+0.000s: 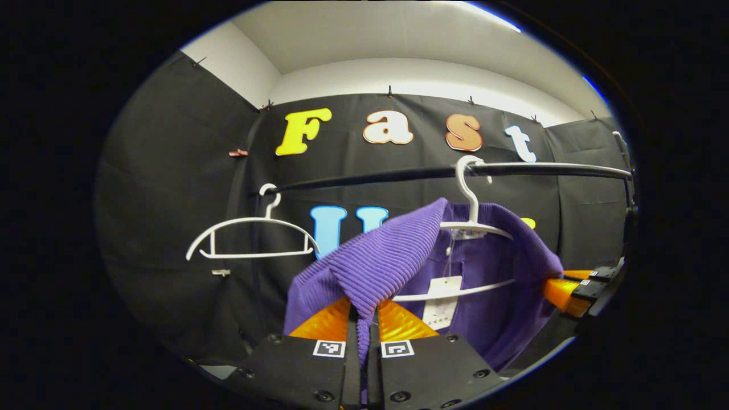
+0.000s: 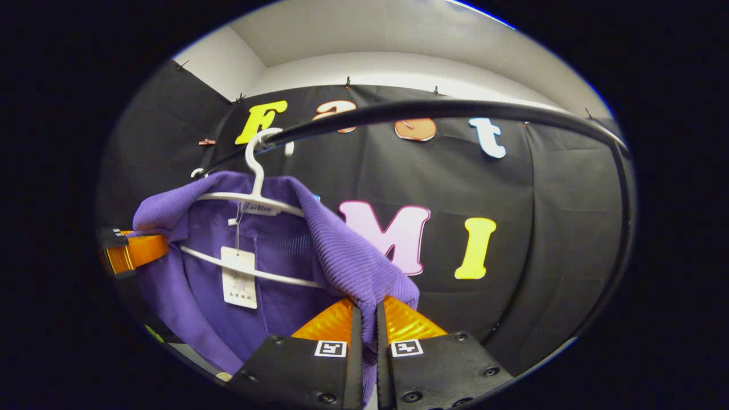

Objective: Grasp the clothes on the hanger with both hands and then place them into the laundry hamper below.

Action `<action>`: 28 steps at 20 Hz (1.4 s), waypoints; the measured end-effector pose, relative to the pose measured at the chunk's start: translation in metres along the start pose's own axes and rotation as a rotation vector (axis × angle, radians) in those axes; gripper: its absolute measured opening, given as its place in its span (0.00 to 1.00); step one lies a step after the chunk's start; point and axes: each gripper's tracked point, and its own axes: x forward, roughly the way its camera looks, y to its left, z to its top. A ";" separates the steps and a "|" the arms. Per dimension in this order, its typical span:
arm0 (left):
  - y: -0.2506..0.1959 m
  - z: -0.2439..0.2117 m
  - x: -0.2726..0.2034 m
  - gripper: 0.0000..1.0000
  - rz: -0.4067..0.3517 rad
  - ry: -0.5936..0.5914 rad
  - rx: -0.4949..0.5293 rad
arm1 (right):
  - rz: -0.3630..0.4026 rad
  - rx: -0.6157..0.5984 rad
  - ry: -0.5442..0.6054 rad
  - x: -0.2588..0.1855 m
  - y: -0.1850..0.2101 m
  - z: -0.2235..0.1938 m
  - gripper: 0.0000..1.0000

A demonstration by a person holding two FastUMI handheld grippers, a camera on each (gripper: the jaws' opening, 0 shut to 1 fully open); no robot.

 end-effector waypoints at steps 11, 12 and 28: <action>0.057 0.053 0.024 0.08 0.083 -0.107 0.260 | -0.148 -0.109 -0.233 0.036 -0.032 0.076 0.13; 0.064 0.051 0.030 0.08 0.086 -0.097 0.263 | -0.152 -0.111 -0.233 0.041 -0.032 0.074 0.09; 0.059 -0.036 0.078 0.09 -0.111 0.085 0.073 | -0.167 -0.180 -0.134 0.091 -0.042 0.018 0.14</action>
